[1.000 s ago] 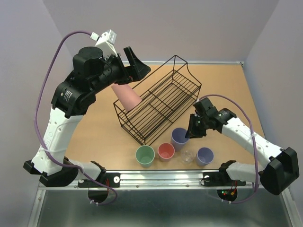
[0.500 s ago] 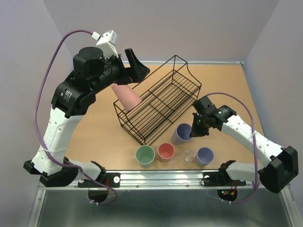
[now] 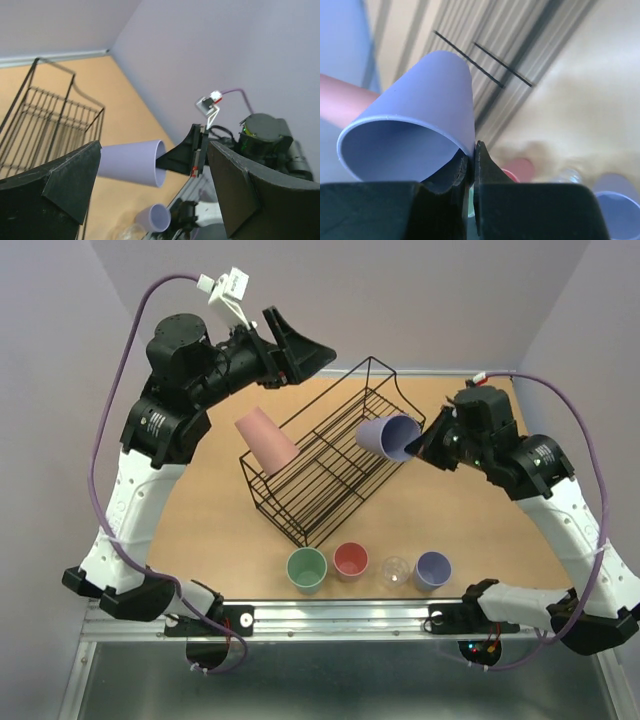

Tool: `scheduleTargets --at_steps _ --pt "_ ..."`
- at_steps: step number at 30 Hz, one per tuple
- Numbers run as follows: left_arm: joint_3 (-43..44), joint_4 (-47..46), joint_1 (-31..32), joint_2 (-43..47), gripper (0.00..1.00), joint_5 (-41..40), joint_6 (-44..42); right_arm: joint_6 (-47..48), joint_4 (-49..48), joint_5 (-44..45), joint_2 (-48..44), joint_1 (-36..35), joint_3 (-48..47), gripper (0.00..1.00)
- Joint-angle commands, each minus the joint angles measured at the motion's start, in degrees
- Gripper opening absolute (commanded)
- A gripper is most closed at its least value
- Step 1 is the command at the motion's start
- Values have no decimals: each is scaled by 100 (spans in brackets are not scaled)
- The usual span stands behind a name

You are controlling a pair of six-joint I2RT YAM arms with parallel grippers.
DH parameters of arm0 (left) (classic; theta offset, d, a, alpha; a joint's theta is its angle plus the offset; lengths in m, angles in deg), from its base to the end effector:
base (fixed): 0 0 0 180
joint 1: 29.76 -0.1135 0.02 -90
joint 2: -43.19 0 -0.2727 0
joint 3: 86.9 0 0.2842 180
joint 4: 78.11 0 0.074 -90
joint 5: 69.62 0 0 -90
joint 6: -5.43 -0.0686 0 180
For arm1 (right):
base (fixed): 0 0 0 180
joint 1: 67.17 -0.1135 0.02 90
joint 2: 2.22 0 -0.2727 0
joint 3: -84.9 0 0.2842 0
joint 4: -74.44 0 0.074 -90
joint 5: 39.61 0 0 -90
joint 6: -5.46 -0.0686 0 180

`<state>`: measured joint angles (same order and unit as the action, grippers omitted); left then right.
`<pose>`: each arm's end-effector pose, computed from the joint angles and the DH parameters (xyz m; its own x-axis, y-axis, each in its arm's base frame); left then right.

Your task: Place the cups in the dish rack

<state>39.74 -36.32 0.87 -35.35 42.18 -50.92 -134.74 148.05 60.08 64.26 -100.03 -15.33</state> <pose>0.2387 -0.1709 0.6074 -0.3594 -0.3851 -0.8500 0.7106 0.4775 -0.5168 0.2215 0.1293 0.4307 -0.6721 0.4674 -0.5742 0.1407 0.8421 0.5207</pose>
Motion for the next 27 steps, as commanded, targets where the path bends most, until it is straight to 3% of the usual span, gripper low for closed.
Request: scheduleTargets --at_steps 1,2,7,8,10,11,14,19,27 --pt "68 -1869 -320 -222 99 1123 1037 -157 -1587 -616 199 463 -757 0" --pt "120 -2114 -417 -440 99 1220 1317 -218 -2382 -1122 173 735 -731 0" --pt "1262 -2161 -628 -1268 99 1739 1785 -868 -4504 -2041 -3 1387 -20 0" --pt "1333 -2213 -663 -1347 99 1783 1846 -1008 -5282 -2172 -29 1449 155 0" --pt "1247 -2468 -699 -1453 99 1836 2031 -1579 -6095 -2603 -73 1572 707 0" --pt "1176 -2547 -699 -1471 99 1836 2075 -1825 -7160 -2743 -82 1581 928 0" --pt "686 -2880 -655 -1445 99 1776 2172 -3141 -9096 -3078 -74 1599 1700 0" --pt "95 -3820 -611 -1277 99 1661 2462 -3365 -9729 -3368 67 1607 1757 0" --pt "490 -4671 -558 -1849 99 1810 2777 -3506 -10185 -3641 374 1599 1905 0"
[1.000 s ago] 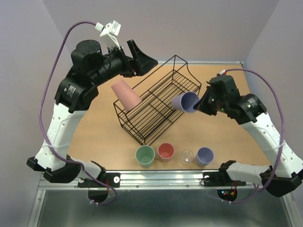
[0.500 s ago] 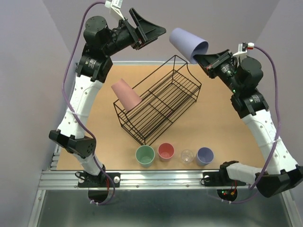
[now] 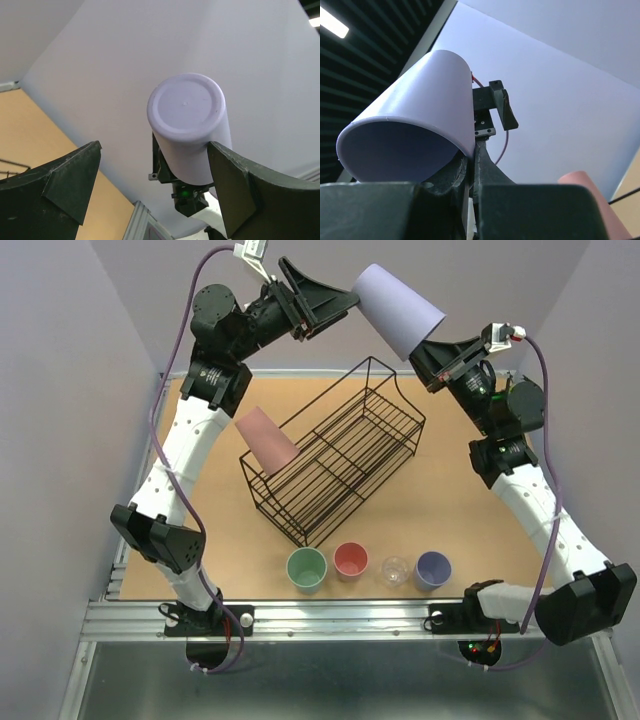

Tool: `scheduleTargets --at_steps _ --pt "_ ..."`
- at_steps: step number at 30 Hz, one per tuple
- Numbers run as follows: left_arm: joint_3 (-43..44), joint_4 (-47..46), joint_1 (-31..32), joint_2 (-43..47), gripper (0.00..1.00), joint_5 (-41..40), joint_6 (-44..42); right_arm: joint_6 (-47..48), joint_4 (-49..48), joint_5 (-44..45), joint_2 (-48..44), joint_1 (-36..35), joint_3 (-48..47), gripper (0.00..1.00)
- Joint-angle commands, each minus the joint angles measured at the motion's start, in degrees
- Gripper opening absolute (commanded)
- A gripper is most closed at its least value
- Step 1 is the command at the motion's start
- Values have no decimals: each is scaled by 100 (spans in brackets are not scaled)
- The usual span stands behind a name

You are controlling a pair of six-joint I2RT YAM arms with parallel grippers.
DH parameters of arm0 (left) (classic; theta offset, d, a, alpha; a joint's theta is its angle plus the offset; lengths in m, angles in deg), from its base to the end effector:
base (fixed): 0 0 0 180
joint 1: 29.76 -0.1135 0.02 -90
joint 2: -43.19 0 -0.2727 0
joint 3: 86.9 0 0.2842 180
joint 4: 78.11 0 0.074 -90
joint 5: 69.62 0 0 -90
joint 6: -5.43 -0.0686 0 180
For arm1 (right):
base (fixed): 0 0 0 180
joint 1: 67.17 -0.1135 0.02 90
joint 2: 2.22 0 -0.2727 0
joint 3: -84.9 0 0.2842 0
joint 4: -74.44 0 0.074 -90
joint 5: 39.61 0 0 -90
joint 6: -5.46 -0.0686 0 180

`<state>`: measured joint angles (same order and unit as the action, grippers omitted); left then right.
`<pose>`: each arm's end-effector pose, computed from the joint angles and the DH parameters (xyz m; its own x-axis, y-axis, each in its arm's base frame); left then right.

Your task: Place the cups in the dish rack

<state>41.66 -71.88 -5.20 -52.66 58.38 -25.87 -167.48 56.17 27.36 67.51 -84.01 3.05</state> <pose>0.3477 -0.2053 0.5955 -0.4974 -0.5130 -0.6996 0.7771 0.0950 -0.6222 0.3001 0.1189 0.4984 -0.5256 0.7951 -0.3024 -0.5530 -0.0492 0.8317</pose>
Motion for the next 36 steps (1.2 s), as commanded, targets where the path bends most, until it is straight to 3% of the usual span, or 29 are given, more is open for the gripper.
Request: scheduleTargets --at_steps 1,9,22,25,28,29,31,33,34,36 --pt "298 -1257 58 -135 99 208 291 -197 -997 -395 75 -3 102 0" --pt "236 -2049 84 -285 99 401 511 -258 -1173 -431 321 -3 261 0" --pt "-35 -2076 251 -276 93 560 274 -486 -1814 -457 901 -3 -64 0" --pt "-98 -2076 260 -223 78 516 256 -627 -1990 -457 963 -3 -3 0" --pt "-63 -2068 243 -206 54 463 213 -671 -2113 -510 1024 -3 111 0" --pt "-45 -2050 243 -197 38 445 186 -663 -2122 -536 1025 -3 111 1" --pt "86 -1875 216 -197 25 419 116 -566 -2114 -685 1033 5 146 0" --pt "288 -1559 67 -275 7 410 -76 -557 -2087 -791 1025 -3 234 15" --pt "524 -1210 -3 -302 0 471 -165 -548 -1983 -939 1016 -3 269 43" --pt "763 -604 -283 -390 0 542 -454 -374 -1747 -1089 929 -3 401 62"
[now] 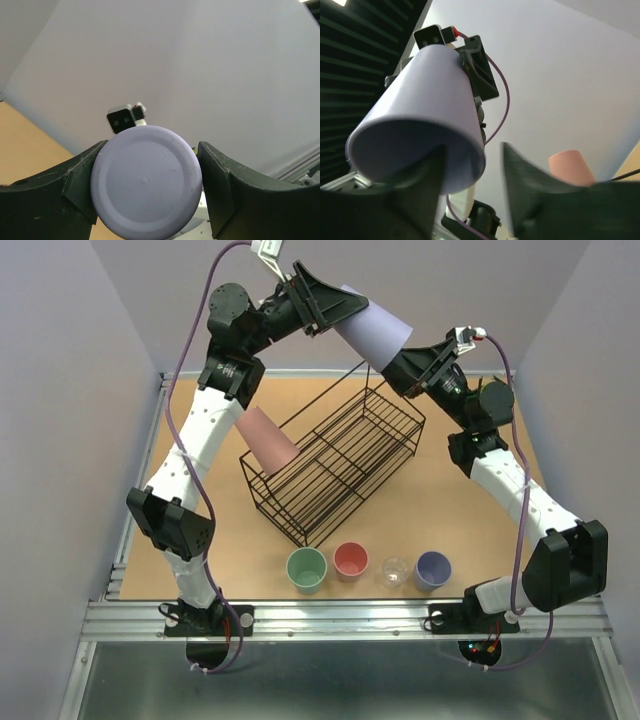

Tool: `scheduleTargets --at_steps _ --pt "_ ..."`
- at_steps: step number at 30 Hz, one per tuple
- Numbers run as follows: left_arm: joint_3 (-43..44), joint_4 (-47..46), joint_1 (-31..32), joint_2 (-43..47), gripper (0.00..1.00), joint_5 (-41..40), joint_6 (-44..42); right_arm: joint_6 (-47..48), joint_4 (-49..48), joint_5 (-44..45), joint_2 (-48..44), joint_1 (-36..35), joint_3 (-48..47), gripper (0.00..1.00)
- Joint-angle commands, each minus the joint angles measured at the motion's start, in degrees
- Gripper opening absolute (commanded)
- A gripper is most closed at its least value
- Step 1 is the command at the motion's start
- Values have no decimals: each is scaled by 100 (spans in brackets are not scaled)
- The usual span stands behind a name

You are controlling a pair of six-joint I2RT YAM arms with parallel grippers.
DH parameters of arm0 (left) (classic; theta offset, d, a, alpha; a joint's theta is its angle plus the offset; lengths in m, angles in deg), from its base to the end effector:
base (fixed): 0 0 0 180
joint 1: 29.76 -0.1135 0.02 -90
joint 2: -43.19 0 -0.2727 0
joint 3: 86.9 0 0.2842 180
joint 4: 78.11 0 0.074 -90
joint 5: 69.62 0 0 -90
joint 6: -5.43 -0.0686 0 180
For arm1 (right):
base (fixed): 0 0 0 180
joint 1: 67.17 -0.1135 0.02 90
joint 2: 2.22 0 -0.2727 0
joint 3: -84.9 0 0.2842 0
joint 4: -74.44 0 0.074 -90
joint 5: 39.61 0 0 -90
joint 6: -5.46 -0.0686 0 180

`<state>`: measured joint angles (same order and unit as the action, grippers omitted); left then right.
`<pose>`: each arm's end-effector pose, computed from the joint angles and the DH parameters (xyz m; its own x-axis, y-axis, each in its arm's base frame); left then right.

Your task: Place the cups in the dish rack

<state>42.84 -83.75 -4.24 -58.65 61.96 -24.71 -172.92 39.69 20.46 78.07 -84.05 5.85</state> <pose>0.3698 -0.2270 0.5826 -0.4600 -0.4972 -0.7356 0.8437 0.0134 -0.5367 0.3436 0.1400 0.4498 -0.6345 0.7127 -0.2989 -0.5465 -0.1402 0.8257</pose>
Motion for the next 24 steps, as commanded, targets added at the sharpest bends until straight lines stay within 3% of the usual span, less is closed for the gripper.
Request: scheduleTargets --at_steps 1,4,5,6,8,12,15,24 --pt "828 813 -503 191 0 236 -667 311 121 -530 -189 10 156 67" --pt "1093 1736 -977 112 0 385 -1106 1198 1473 -610 -504 10 227 71" --pt "1155 2287 -1170 86 0 386 -1282 1731 2347 -514 -584 10 210 71" --pt "1208 2292 -1172 68 0 368 -1466 1736 2695 -514 -681 10 201 71" --pt "1497 3221 -1356 -19 0 246 -2107 2332 3441 -329 -900 19 244 71" --pt "1990 4793 -1365 -274 0 -193 -3110 2606 3858 -285 -1147 36 569 71" --pt "1921 5366 -1356 -310 0 -615 -3531 2598 3955 -285 -1261 36 815 71" --pt "1480 5641 -997 -266 0 -1056 -3815 2650 4087 -311 -1235 36 957 70"
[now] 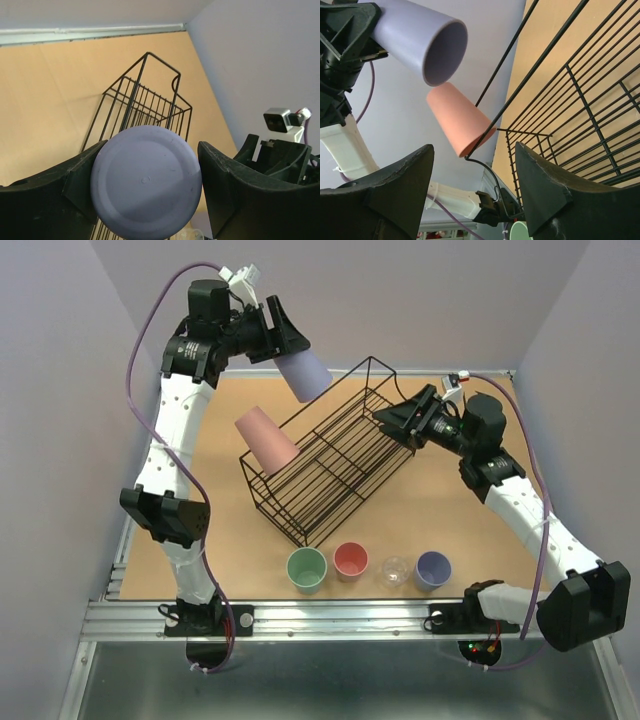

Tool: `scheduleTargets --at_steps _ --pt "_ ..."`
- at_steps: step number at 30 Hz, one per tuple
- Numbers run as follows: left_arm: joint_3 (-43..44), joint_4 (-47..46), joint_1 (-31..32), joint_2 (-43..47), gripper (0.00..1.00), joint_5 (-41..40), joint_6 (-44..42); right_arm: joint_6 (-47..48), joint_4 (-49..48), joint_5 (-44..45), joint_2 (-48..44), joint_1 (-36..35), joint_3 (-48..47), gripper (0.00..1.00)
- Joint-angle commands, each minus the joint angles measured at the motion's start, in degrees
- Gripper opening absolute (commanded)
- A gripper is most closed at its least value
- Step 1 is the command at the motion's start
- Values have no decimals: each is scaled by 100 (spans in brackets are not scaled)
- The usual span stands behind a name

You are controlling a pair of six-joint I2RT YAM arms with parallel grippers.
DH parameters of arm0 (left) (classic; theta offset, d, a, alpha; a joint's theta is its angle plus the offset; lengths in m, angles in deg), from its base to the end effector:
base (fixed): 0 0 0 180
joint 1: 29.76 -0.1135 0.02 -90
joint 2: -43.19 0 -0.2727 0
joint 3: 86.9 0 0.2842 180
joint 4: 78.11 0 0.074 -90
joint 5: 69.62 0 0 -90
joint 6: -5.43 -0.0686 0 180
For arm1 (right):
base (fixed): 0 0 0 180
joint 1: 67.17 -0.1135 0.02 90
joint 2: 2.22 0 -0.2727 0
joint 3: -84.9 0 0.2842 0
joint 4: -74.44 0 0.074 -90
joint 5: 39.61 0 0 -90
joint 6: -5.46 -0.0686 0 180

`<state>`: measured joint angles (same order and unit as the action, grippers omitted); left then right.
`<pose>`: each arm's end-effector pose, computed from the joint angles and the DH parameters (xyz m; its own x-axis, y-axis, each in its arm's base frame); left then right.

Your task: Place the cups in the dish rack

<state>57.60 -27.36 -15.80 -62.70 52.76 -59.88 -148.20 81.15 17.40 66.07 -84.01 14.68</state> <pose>0.4237 -0.1432 0.5254 -0.4828 -0.2435 -0.8412 0.5615 0.6511 -0.5107 0.3091 0.1326 0.3655 -0.7186 0.5679 -0.4015 -0.2668 0.3081 0.9132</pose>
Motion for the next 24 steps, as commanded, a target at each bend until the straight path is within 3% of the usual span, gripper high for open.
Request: scheduleTargets --at_steps 1,10,24 --pt "5 37 256 121 0 -170 -298 178 -50 -14 -18 32 74 71" --pt "-109 256 792 -2 0 -680 -421 196 -15 30 -132 32 302 70" --pt "-92 854 1048 -309 0 -1427 -667 249 29 118 -246 32 443 70"
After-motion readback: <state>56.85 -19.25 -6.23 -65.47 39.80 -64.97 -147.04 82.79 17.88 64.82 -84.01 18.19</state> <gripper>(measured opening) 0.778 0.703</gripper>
